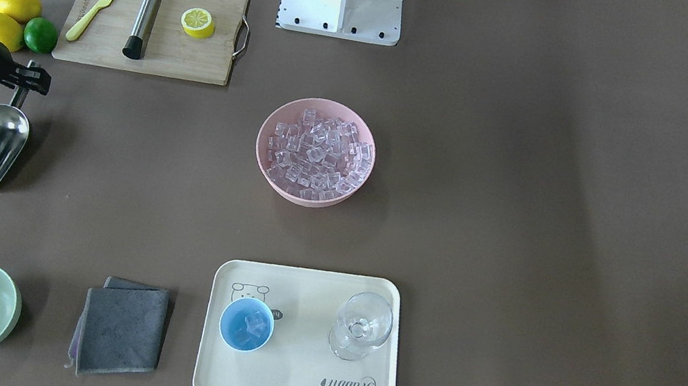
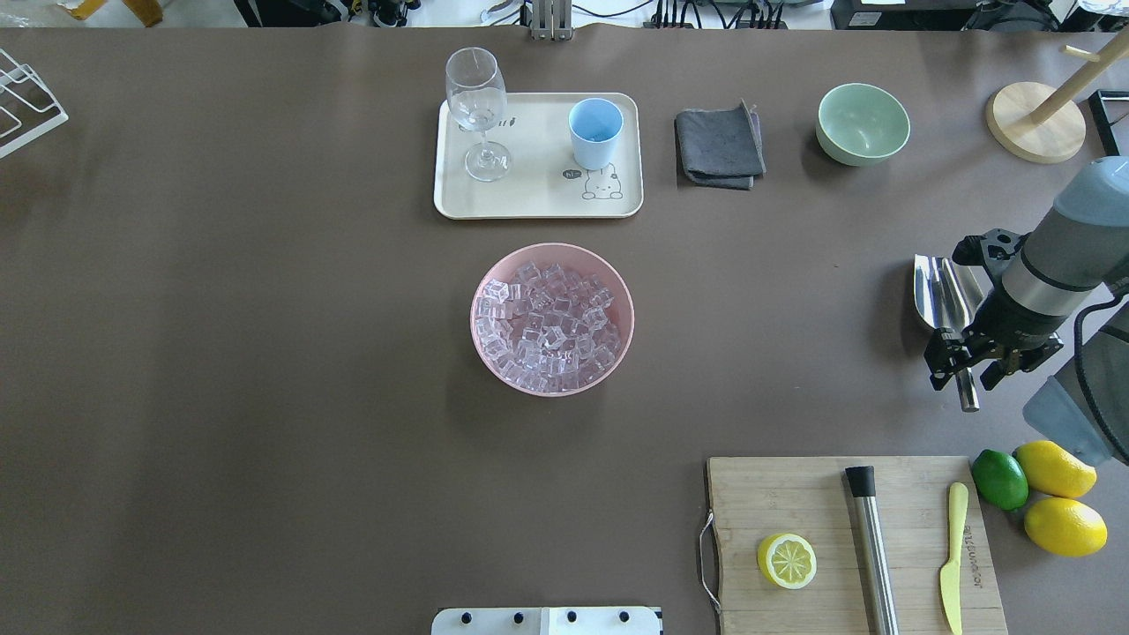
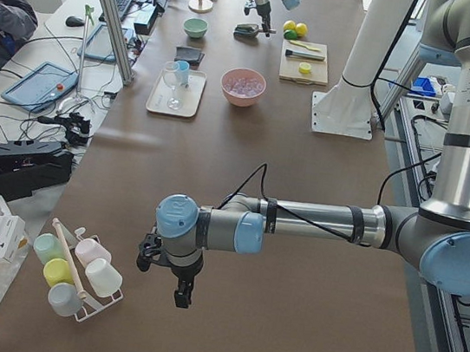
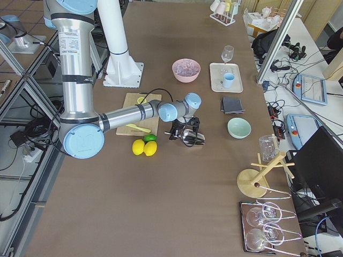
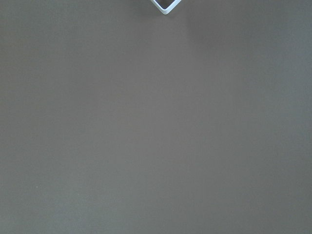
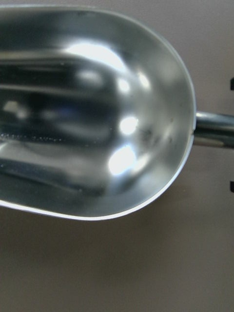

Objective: Put ice in cup with scoop
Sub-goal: 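Lower the scoop onto the table and open the right gripper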

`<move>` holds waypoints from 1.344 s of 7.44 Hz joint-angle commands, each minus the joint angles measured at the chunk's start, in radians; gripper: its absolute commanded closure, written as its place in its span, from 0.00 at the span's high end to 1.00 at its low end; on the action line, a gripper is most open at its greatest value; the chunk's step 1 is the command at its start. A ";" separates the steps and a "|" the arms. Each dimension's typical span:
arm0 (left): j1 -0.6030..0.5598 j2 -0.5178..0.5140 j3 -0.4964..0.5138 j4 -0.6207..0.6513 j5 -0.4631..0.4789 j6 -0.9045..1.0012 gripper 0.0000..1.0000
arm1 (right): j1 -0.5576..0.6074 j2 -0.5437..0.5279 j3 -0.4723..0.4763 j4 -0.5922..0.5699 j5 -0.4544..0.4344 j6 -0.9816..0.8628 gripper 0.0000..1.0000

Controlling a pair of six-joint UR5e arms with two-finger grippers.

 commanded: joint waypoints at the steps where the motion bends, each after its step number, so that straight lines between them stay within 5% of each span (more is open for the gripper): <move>1: 0.000 0.002 0.001 -0.016 -0.001 0.001 0.98 | 0.021 0.007 0.036 0.002 -0.003 0.000 1.00; 4: -0.003 0.002 -0.008 -0.016 -0.006 0.001 0.98 | 0.300 0.024 0.112 -0.010 -0.003 -0.170 1.00; 7: 0.000 0.002 0.004 -0.016 -0.038 0.001 0.98 | 0.591 0.024 0.097 -0.245 -0.056 -0.831 1.00; 10: 0.000 0.002 0.001 -0.014 -0.041 0.001 0.98 | 0.753 -0.011 -0.087 -0.294 -0.009 -0.913 1.00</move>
